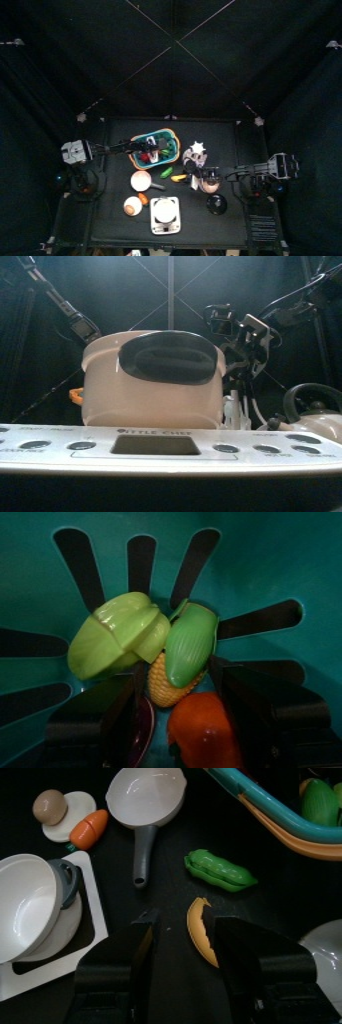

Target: Grab corn

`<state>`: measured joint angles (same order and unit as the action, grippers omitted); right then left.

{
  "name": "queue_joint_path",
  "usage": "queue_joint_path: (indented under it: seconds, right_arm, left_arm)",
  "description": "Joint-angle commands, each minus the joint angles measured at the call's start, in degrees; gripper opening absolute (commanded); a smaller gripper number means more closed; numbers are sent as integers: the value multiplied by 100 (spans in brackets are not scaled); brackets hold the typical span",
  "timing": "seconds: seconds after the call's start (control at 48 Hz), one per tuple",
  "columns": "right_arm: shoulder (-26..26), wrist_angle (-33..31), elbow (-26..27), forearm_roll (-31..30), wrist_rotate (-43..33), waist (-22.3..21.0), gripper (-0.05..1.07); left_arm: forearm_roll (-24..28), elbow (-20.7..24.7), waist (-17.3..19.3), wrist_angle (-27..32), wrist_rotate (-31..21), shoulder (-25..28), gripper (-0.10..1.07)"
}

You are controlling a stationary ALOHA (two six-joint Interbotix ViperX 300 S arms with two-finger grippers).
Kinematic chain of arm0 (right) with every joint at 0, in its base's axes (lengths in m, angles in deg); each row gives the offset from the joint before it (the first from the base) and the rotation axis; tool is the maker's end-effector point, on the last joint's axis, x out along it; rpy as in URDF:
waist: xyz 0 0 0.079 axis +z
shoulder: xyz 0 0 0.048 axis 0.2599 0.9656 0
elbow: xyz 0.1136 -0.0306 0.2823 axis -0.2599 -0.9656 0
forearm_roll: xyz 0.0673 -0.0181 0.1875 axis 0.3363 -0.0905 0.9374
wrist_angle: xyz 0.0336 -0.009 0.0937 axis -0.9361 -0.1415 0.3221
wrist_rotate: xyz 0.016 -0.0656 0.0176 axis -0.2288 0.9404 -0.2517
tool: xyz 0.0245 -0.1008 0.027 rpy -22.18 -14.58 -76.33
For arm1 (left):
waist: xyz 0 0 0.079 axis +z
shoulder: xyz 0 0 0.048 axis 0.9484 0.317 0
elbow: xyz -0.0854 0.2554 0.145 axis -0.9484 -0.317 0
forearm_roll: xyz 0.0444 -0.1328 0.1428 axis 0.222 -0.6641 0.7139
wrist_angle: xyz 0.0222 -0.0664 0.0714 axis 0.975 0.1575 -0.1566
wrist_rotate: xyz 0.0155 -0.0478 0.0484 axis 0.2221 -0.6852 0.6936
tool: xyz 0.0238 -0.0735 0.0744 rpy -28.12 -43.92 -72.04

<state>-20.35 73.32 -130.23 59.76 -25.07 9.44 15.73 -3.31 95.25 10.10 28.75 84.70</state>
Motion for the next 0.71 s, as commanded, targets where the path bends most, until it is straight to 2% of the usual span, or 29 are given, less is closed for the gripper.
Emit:
queue_joint_path:
  seconds: [0.0, 0.083, 0.292, 0.479, 0.688]
  right_arm:
    - [-62, 53, 114, 9, -9, -18, 78]
    - [-62, 62, 123, 9, -9, -18, 77]
    - [-62, 62, 132, 9, -9, -18, 77]
    - [-62, 53, 123, 9, -9, 0, 77]
    - [-62, 53, 123, 9, -9, 0, 77]
  left_arm:
    - [-35, 62, 26, -9, 0, -9, 86]
    - [-44, 62, 26, -26, 0, -35, 82]
    - [-44, 62, 44, 70, 0, -132, 58]
    - [-35, 79, 62, 105, 0, -448, 58]
    - [-44, 88, 53, 211, -9, -510, 58]
